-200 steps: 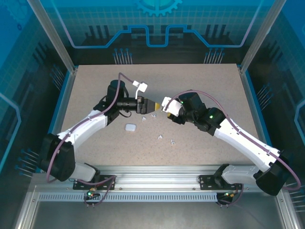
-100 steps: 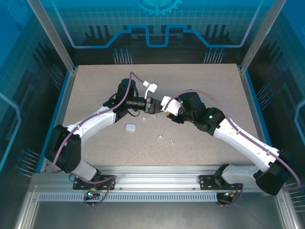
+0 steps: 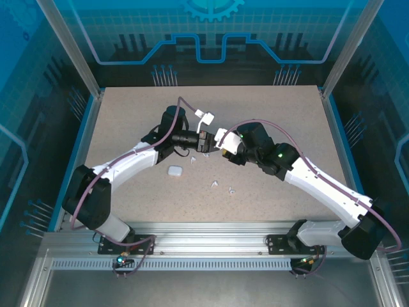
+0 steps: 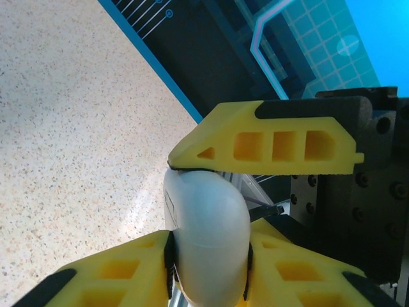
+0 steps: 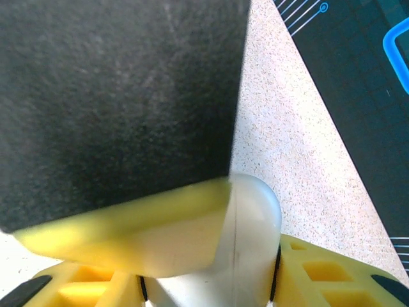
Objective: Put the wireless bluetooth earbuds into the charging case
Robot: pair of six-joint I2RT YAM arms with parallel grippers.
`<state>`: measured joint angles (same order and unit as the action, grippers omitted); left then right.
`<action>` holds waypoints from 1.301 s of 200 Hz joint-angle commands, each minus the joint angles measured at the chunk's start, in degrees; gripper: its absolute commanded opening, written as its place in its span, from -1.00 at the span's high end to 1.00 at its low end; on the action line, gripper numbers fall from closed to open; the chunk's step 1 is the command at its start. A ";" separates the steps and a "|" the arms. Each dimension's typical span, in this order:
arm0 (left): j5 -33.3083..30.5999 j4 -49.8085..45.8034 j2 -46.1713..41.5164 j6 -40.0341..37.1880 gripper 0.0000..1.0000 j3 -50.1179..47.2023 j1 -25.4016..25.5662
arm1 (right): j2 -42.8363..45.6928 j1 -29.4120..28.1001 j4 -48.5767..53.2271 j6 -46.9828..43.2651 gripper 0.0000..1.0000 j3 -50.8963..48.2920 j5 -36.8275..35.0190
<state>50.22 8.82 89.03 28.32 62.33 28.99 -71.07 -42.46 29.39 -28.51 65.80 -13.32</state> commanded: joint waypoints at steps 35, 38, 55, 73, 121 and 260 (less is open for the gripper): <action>1.95 -1.96 -0.21 -1.58 0.62 1.97 0.41 | -1.44 -0.70 -1.13 1.01 0.11 2.49 -1.06; 1.91 -1.92 -0.32 -1.77 0.63 1.93 0.39 | -1.44 -0.68 -1.13 1.05 0.10 2.49 -1.24; 1.09 -1.79 -0.97 -2.67 0.66 1.62 0.45 | -1.40 -0.43 -0.11 1.46 0.05 3.10 -0.78; -0.34 -0.90 -2.02 -3.16 0.69 1.28 0.45 | -1.05 -0.05 1.94 2.70 -0.21 4.10 1.49; -5.88 7.83 -7.17 -6.06 0.81 -3.90 0.22 | 6.19 2.67 2.37 6.65 -0.88 1.50 9.08; -8.62 52.95 -10.02 -14.40 0.84 -21.62 0.12 | 16.25 15.65 -28.07 17.58 -1.00 -11.44 40.21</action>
<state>41.60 46.65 77.95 15.16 42.78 29.04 -54.35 -27.20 8.29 -6.96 54.39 20.25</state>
